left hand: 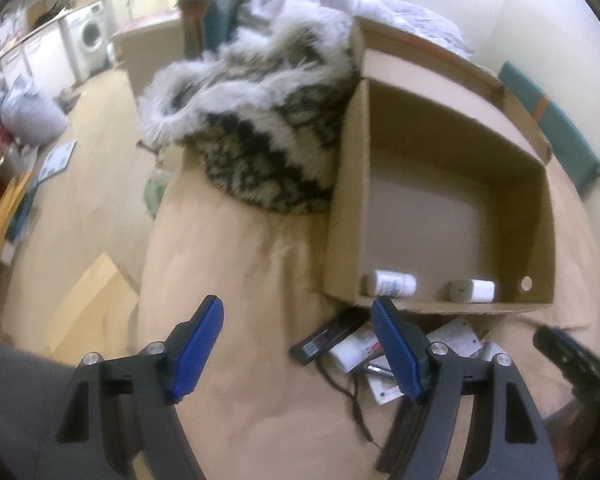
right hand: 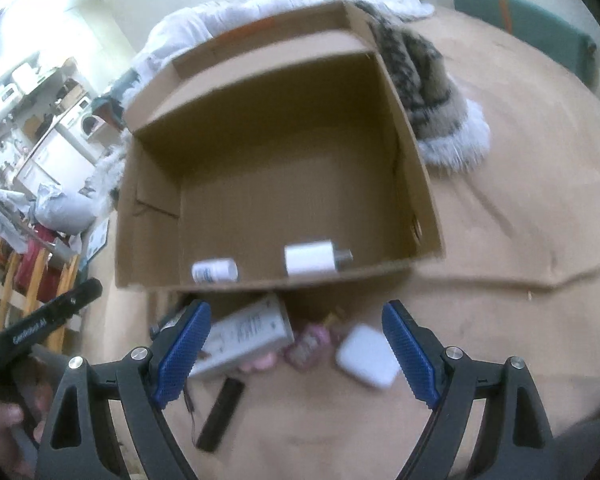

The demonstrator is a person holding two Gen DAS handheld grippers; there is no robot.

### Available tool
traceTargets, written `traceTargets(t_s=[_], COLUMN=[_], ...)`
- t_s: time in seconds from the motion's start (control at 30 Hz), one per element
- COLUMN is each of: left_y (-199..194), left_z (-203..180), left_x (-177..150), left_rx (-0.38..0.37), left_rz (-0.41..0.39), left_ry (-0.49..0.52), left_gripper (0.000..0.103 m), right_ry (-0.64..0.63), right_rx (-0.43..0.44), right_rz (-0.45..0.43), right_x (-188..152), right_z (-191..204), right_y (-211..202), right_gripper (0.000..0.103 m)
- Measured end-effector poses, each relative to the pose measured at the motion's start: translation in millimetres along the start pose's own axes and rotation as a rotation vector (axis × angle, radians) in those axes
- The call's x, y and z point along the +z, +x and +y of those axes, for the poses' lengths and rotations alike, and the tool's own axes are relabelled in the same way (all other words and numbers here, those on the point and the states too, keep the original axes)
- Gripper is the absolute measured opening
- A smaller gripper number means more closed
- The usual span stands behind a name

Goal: Organize rigid objects
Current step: 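Withdraw both tools from the box back toward the remaining items, then grasp the white pill bottle with a red label with the left gripper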

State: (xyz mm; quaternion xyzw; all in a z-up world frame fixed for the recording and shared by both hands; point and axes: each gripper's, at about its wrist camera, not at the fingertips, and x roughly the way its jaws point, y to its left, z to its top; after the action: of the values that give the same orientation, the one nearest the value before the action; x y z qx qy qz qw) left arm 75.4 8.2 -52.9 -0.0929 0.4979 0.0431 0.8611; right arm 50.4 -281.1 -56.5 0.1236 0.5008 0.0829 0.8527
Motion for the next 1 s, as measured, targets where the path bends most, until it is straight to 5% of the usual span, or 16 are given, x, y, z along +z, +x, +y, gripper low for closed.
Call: traceTargets(t_s=[0.2, 0.67, 0.87, 1.0], left_y=[24, 60, 85, 98], left_z=[19, 3, 23, 14], left_x=[-8, -12, -12, -19], left_rx=[0.004, -0.008, -0.048, -0.039], left_rz=[0.089, 0.186, 0.269, 0.258], left_ry=[-0.114, -0.153, -0.381, -0.427], left_gripper=[0.074, 0.074, 0.074, 0.09], right_ry=[0.11, 0.147, 0.168, 0.164], right_rx=[0.004, 0.038, 0.069, 0.077], right_rz=[0.063, 0.128, 0.148, 0.136], right_x=[-10, -2, -1, 4], right_z=[-21, -18, -18, -13], right_y=[8, 35, 40, 41], right_gripper=[0.093, 0.093, 0.093, 0.093])
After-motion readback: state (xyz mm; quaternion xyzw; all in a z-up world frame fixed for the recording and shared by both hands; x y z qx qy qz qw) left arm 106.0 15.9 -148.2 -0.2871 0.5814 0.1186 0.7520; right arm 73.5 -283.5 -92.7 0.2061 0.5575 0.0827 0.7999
